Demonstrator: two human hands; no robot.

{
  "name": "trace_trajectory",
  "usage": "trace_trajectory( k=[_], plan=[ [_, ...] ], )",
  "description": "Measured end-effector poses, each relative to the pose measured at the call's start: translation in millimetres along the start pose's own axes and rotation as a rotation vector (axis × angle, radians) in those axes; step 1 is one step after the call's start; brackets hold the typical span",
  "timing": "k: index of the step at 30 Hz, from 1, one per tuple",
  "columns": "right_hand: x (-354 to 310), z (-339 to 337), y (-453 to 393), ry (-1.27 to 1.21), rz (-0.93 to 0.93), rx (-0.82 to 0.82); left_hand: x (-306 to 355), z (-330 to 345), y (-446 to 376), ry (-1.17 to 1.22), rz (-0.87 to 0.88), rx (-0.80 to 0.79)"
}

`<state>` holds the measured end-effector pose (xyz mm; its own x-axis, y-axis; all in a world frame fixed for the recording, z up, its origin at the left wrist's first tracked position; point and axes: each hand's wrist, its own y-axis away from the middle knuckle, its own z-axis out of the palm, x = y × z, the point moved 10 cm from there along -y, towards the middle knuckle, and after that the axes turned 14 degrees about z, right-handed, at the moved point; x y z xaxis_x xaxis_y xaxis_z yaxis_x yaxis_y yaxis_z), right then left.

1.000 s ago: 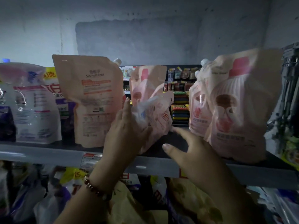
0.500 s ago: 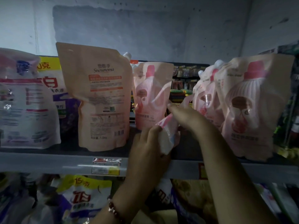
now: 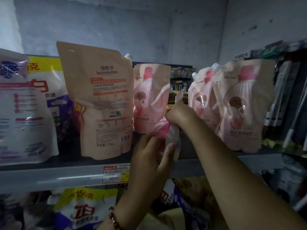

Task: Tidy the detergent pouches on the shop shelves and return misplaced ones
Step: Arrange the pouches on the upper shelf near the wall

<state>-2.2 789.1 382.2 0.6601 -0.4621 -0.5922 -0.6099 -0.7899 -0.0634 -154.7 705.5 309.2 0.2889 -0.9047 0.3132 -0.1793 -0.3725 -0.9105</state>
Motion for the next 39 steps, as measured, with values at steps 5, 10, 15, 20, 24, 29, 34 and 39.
trace_trajectory(
  k=[5, 10, 15, 20, 24, 29, 34, 39],
  plan=[
    [-9, -11, 17, -0.068, -0.119, 0.058, -10, -16, -3, 0.108, -0.047, 0.058],
    [-11, -21, 25, -0.138, -0.178, 0.097, -32, -24, -6, 0.231, -0.182, 0.066],
    [-5, -42, 46, -0.238, -0.219, 0.183, -29, -21, -14, 0.313, -0.212, -0.031],
    [-9, -66, 68, -0.309, -0.313, 0.272, -36, -15, -15, 0.440, -0.298, -0.095],
    [-18, -80, 84, -0.385, -0.385, 0.323, -38, -8, -17, 0.633, -0.370, -0.171],
    [-21, -93, 101, -0.542, -0.464, 0.280, -20, 4, -24, 0.737, -0.357, -0.321],
    [-23, -105, 116, -0.673, -0.554, 0.232, -8, 3, -40, 0.785, -0.278, -0.282],
    [-12, -114, 112, -0.726, -0.543, 0.256, -8, -2, -53, 0.692, -0.195, -0.113]
  ],
)
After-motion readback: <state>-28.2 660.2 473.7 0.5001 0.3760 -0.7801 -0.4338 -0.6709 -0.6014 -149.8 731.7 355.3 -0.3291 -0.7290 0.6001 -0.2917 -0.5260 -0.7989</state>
